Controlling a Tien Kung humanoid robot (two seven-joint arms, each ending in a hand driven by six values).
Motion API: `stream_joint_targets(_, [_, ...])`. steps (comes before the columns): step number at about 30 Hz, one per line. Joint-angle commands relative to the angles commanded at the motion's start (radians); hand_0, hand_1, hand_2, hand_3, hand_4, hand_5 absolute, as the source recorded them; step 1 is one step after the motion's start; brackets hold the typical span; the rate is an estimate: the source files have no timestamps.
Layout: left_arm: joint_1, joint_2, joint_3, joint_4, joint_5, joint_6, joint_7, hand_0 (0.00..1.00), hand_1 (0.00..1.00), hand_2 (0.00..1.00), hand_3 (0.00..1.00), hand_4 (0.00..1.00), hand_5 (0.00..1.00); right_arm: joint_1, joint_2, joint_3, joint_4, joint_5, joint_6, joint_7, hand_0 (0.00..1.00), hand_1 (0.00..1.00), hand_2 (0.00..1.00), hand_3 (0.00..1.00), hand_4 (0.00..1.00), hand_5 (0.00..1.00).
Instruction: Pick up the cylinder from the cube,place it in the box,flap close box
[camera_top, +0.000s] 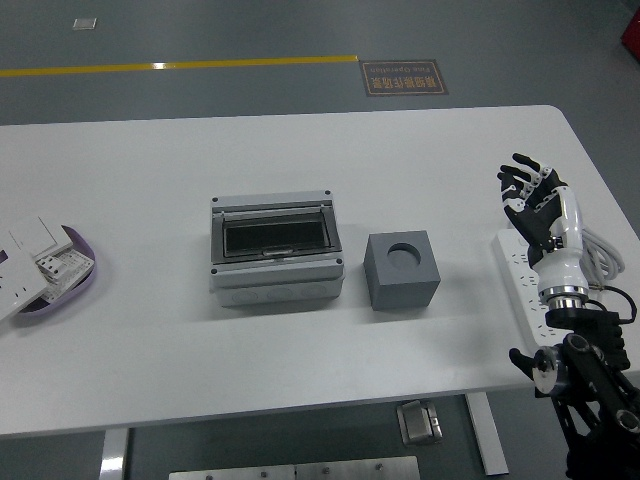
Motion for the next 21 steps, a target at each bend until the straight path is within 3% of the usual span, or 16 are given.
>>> stream_joint_targets(2, [0.001, 0.002, -0.001, 0.000, 0.001, -0.001, 0.000, 0.598, 0.580, 0.557, 0.603, 0.669, 0.272, -0.002, 0.003, -0.005, -0.004, -0.007, 0.001, -0.002, 0.684, 0.641, 0.626, 0.655, 0.627, 0.033])
stream_joint_targets(7, [0.008, 0.009, 0.000, 0.000, -0.001, -0.004, -0.002, 0.598, 0.580, 0.557, 0.603, 0.669, 0.272, -0.004, 0.010, -0.020, -0.013, -0.021, 0.002, -0.004, 0.684, 0.641, 0.626, 0.655, 0.627, 0.033])
stream_joint_targets(8, [0.009, 0.009, 0.000, 0.000, -0.002, -0.004, -0.002, 0.598, 0.580, 0.558, 0.603, 0.670, 0.272, -0.003, 0.010, -0.021, -0.013, -0.025, 0.001, -0.005, 0.669, 0.647, 0.625, 0.665, 0.584, 0.079])
stream_joint_targets(10, [0.011, 0.010, -0.001, 0.000, -0.002, -0.005, -0.003, 0.598, 0.580, 0.558, 0.603, 0.670, 0.272, -0.001, 0.009, -0.021, -0.008, -0.035, 0.000, -0.008, 0.669, 0.647, 0.625, 0.665, 0.584, 0.079])
stream_joint_targets(21, [0.001, 0.006, -0.003, 0.000, -0.029, -0.004, -0.018, 0.598, 0.581, 0.558, 0.603, 0.669, 0.273, -0.028, -0.009, 0.047, 0.085, -0.108, -0.006, -0.052, 0.679, 0.649, 0.625, 0.662, 0.617, 0.097])
